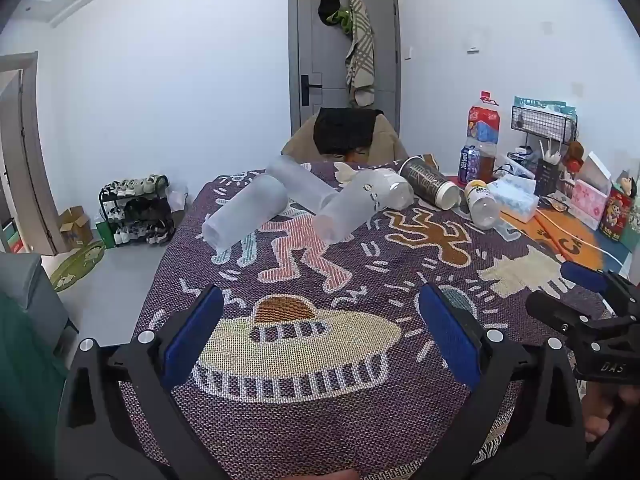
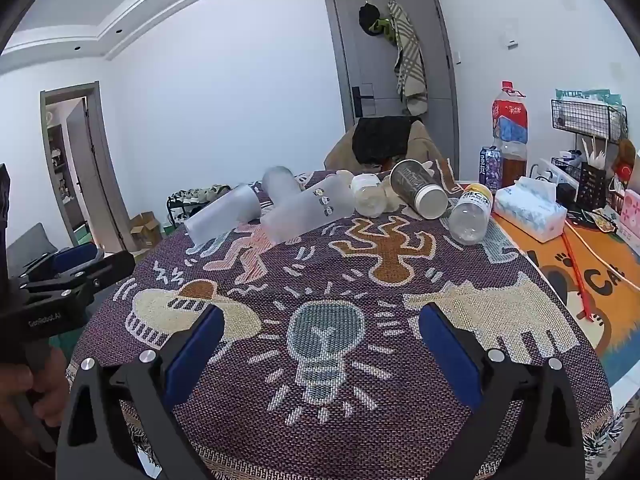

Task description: Flip cup upright

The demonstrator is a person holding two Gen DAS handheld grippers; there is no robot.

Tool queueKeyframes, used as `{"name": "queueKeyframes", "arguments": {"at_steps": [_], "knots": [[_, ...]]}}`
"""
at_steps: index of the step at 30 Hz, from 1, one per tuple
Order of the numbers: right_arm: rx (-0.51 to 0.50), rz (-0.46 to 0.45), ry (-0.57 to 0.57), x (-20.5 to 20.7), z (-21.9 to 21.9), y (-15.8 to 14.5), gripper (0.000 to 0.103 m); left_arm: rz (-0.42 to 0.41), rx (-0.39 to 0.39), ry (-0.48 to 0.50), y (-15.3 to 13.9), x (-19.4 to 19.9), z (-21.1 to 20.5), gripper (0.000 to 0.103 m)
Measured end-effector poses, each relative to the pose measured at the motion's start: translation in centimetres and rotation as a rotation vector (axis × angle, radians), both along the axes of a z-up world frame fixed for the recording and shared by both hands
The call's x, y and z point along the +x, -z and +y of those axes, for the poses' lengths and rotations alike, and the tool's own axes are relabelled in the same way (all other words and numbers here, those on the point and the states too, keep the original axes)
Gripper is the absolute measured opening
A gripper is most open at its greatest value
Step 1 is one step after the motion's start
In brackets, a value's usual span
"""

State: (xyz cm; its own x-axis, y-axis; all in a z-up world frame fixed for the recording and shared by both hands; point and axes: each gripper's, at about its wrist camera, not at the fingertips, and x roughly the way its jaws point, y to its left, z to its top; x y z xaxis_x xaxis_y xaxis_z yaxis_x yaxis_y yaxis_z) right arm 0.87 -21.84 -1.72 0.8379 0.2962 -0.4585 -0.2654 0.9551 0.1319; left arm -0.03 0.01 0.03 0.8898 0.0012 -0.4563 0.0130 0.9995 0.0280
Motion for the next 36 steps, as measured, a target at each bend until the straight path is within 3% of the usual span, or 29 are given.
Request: {"name": "queueKeyframes", "arguments": {"at_steps": [13, 36], "knots": [[-0.001, -0.023, 0.001, -0.1, 0.3, -0.2, 0.096, -0.006, -0.035, 0.000, -0.1, 0.0, 0.9, 0.097], [0.003, -0.014, 0.007, -0.1, 0.1, -0.1, 0.096, -0.023, -0.017, 0.006, -0.1, -0.2, 0.5, 0.097]]}}
